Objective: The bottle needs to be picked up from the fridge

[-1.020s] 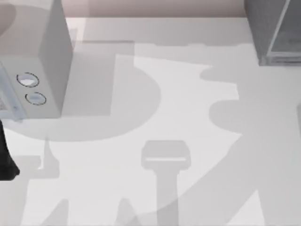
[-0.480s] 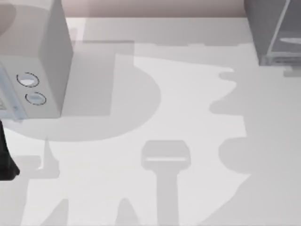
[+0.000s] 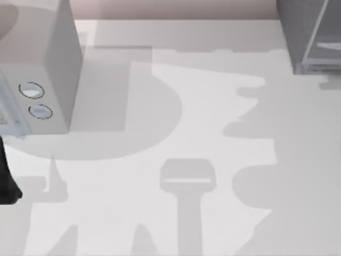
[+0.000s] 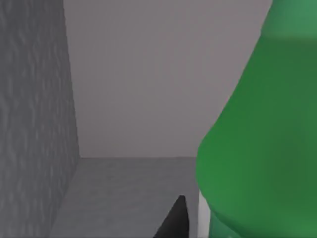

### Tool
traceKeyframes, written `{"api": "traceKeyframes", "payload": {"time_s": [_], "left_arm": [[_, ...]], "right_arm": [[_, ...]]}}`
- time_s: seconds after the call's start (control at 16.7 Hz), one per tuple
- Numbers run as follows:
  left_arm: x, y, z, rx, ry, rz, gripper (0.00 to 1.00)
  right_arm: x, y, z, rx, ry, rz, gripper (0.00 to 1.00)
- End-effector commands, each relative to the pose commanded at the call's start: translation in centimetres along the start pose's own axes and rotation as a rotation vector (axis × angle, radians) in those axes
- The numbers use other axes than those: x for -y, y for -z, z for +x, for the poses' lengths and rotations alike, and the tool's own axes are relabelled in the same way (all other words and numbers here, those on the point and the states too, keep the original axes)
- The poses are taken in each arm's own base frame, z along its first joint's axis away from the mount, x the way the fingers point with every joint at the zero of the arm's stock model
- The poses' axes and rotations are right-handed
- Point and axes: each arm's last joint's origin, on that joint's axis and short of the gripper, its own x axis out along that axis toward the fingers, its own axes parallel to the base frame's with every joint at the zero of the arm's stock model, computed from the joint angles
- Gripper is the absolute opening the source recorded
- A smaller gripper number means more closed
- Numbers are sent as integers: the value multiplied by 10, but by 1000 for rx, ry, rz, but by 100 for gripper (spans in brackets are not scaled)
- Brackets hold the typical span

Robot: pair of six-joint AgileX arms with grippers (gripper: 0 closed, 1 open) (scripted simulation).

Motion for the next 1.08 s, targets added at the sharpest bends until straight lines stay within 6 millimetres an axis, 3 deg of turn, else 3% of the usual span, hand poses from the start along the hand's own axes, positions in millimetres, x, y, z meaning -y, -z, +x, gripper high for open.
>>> {"api": "traceKeyframes", "payload": {"time_s": [0.24, 0.54, 0.66, 0.84, 1.08], "left_arm": [[0, 0, 0, 0, 0, 0, 100], [0, 0, 0, 0, 0, 0, 100], [0, 0, 0, 0, 0, 0, 100], [0, 0, 0, 0, 0, 0, 100], [0, 0, 0, 0, 0, 0, 100]], "right_arm": [[-19, -39, -43, 18, -3, -7, 0], [-47, -70, -131, 51, -6, -14, 0], [-55, -67, -167, 60, -7, -14, 0], [-64, -48, -212, 63, -8, -12, 0], [-69, -9, -245, 49, -8, -8, 0]]}}
